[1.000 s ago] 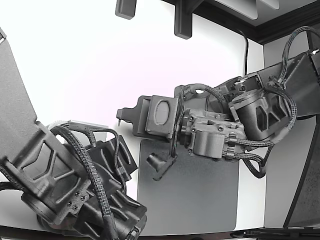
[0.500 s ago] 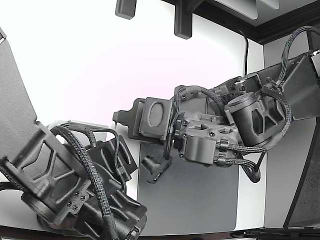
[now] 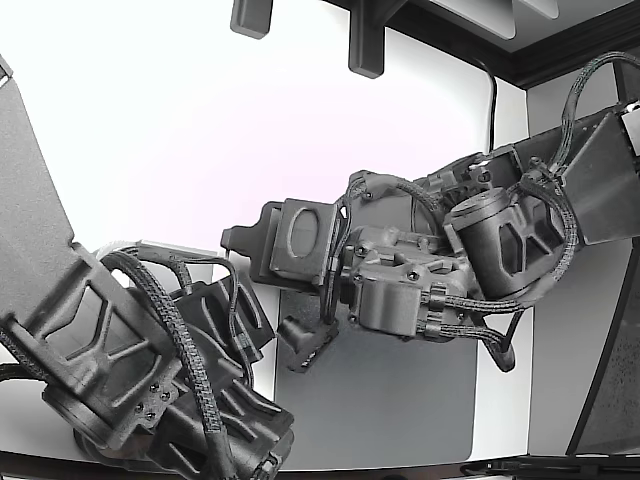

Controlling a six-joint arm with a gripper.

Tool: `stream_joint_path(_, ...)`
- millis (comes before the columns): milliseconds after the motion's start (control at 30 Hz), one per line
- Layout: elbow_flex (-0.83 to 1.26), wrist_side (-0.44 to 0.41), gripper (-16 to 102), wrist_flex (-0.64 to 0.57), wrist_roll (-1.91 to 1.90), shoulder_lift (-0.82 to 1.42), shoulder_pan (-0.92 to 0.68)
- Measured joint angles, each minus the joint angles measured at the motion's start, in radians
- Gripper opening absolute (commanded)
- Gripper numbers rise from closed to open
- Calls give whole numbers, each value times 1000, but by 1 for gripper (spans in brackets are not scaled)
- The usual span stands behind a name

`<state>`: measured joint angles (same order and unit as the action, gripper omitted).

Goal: Peel off protective film from adhesive tape.

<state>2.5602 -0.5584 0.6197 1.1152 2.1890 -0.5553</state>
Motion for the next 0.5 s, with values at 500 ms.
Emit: stream_joint_path(500,-18,5,-11,23,-14,-18,-2)
